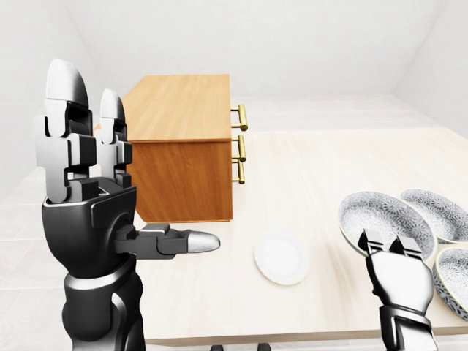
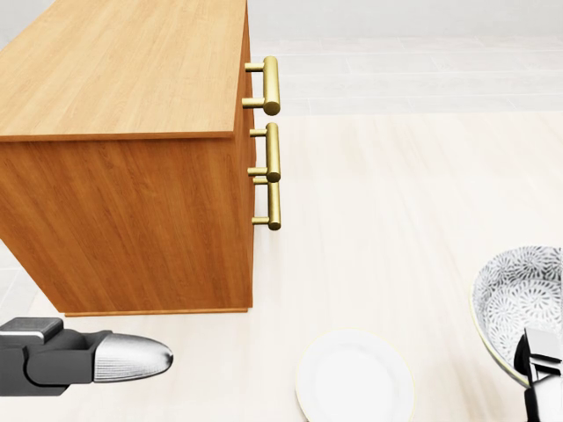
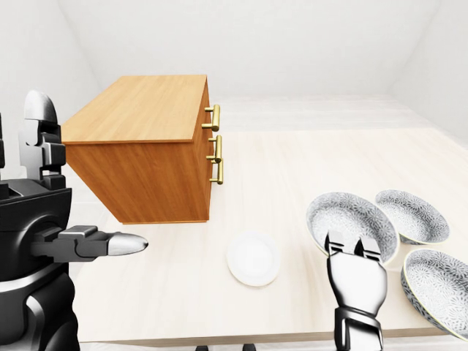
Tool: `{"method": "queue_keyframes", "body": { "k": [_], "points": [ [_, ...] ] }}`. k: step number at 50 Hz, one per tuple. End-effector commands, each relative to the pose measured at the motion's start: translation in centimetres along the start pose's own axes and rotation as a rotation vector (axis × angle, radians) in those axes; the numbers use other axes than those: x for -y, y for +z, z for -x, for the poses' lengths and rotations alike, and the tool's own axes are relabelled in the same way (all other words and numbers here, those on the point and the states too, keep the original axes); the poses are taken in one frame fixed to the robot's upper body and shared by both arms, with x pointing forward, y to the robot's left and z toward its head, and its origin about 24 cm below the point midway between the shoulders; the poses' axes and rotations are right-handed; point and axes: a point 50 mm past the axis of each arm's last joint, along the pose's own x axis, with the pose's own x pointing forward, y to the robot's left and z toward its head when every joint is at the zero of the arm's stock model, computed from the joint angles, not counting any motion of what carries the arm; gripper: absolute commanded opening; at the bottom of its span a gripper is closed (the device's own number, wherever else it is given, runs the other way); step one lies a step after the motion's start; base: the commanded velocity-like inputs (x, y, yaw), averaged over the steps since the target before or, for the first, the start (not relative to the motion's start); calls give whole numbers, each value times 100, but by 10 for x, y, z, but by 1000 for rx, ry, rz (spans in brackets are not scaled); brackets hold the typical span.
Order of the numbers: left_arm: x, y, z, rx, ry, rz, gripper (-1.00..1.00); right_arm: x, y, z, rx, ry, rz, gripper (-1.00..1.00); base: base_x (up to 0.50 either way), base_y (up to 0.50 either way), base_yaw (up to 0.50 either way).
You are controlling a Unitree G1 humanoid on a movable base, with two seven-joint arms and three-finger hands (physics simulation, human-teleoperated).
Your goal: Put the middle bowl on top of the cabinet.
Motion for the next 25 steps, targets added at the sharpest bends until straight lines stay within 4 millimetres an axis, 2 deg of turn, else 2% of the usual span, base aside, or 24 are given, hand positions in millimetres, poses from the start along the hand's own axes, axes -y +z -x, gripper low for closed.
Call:
{"method": "queue_keyframes", "body": {
  "k": [1,18,25],
  "points": [
    [0,0,0,1,-2,4,100,44,1,-5,21,-96,-50,-100,0,0,0],
    [1,0,0,0,-2,13,100,79,3,-13,7,-126,-77,-100,0,0,0],
    [2,2,0,7,-11,17,100,106,9,-22,46,-139,-85,-100,0,0,0]
  ]
}}
